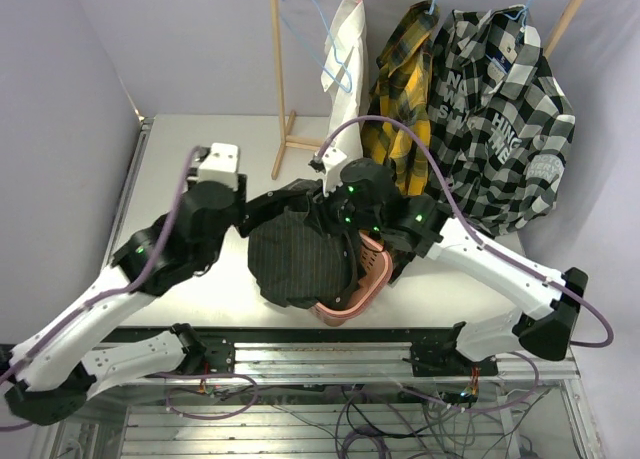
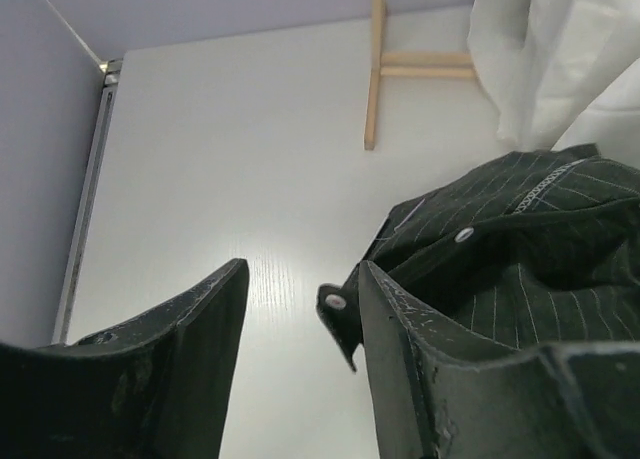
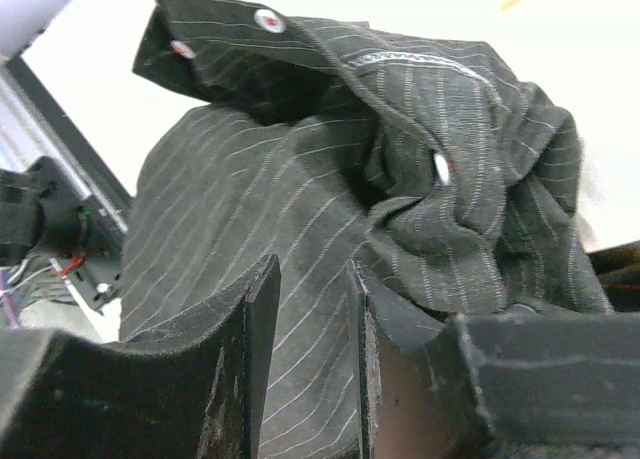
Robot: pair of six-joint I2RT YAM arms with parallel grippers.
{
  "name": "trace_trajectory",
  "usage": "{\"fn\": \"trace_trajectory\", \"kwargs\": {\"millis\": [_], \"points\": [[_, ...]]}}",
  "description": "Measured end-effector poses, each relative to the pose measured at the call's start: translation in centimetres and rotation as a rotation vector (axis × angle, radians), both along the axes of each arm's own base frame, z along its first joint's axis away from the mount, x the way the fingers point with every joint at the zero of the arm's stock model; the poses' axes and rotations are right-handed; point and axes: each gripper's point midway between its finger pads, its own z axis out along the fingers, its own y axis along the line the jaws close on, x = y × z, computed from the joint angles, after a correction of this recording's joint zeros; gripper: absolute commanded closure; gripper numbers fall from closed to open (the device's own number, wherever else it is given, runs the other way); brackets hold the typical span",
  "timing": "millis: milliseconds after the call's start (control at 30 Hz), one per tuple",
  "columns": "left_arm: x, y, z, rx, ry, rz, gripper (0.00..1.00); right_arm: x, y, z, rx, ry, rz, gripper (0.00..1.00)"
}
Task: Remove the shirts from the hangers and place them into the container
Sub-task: Place the shirt in the bin.
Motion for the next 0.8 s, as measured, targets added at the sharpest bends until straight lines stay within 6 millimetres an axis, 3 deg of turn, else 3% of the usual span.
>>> {"fn": "trace_trajectory", "kwargs": {"millis": [67,133,267,400,467,567,700,800], "points": [[1.3,-0.9,-1.0,0.027,0.045,-0.012,0.44,0.5,0.0,-0.8,-0.03,-0.002,-0.022,0.66],[4.0,-0.8,-2.1,0.01,0.104,0.0,0.47,1.0,-0.2,-0.9,-0.042,-0.011,-0.041,0.66],[9.4,4.0,-3.9,-0.159,0.187,0.086,0.49,1.5,0.0,0.5,-0.025,-0.042,-0.052,0.66],[11.5,8.1,-4.1,-0.333,0.196,0.13,0.49,1.7,0.2,1.3,-0.008,-0.059,-0.049,0.65],[11.4,9.3,-3.7,-0.396,0.165,0.147,0.5,1.7,0.2,1.1,-0.012,-0.059,-0.048,0.65],[9.6,10.8,-4.5,-0.456,0.129,0.183,0.51,1.8,0.5,0.6,-0.024,-0.054,-0.038,0.65],[6.7,11.3,-8.0,-0.477,0.139,0.215,0.51,1.8,1.2,-1.7,-0.061,-0.024,-0.011,0.66],[4.6,11.1,-11.8,-0.477,0.19,0.229,0.52,1.6,1.3,-5.6,-0.126,0.03,0.002,0.67]]}}
